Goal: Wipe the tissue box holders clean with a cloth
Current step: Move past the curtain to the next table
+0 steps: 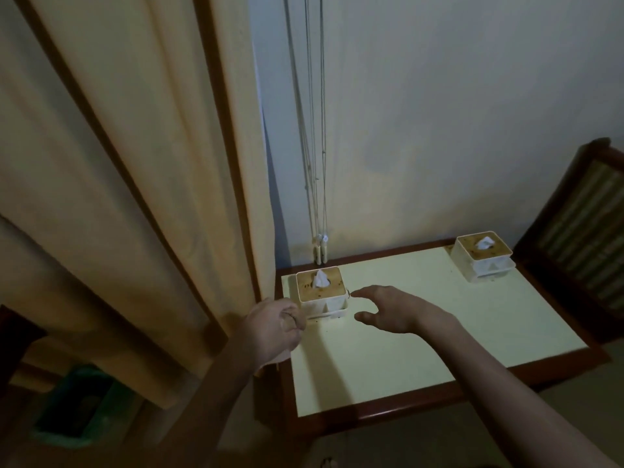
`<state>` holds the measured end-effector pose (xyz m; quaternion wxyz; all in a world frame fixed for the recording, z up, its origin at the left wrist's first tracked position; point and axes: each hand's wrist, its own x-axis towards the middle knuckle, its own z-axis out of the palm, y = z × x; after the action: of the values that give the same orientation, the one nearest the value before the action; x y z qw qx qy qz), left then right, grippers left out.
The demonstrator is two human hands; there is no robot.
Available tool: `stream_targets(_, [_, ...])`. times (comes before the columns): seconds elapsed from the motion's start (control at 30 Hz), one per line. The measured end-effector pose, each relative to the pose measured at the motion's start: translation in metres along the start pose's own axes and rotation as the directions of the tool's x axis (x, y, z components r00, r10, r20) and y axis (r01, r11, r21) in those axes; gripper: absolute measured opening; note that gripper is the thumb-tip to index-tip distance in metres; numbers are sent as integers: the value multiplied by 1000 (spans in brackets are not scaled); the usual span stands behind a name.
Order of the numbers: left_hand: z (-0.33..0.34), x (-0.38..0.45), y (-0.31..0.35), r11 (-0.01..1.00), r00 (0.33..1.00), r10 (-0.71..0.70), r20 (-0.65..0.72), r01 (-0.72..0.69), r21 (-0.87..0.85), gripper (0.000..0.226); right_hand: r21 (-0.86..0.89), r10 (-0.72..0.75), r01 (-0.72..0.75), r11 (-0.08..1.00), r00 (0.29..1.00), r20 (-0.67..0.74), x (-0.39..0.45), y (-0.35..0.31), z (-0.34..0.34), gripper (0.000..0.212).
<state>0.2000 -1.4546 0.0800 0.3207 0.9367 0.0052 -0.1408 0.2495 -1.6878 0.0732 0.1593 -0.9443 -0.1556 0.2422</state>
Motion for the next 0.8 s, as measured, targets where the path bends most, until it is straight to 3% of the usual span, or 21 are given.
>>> stream_targets(0.17, [0, 44, 6, 999, 999, 31, 16, -31, -25, 21, 13, -2, 3, 1000, 1000, -24, 23, 22, -20, 56])
stream_targets(0.33, [4, 78, 23, 994, 995, 68, -69, -61, 93, 25, 63, 23, -21, 998, 999, -45, 46, 45, -30, 55])
stream_targets(0.6, [18, 118, 49, 988, 998, 33, 49, -40, 151, 32, 157, 40, -33, 987, 998, -40, 75, 83, -37, 54])
stream_targets(0.8, [55, 141, 100, 990, 999, 40, 4, -40, 139, 22, 122, 15, -11, 992, 1000, -25, 75, 137, -65, 54])
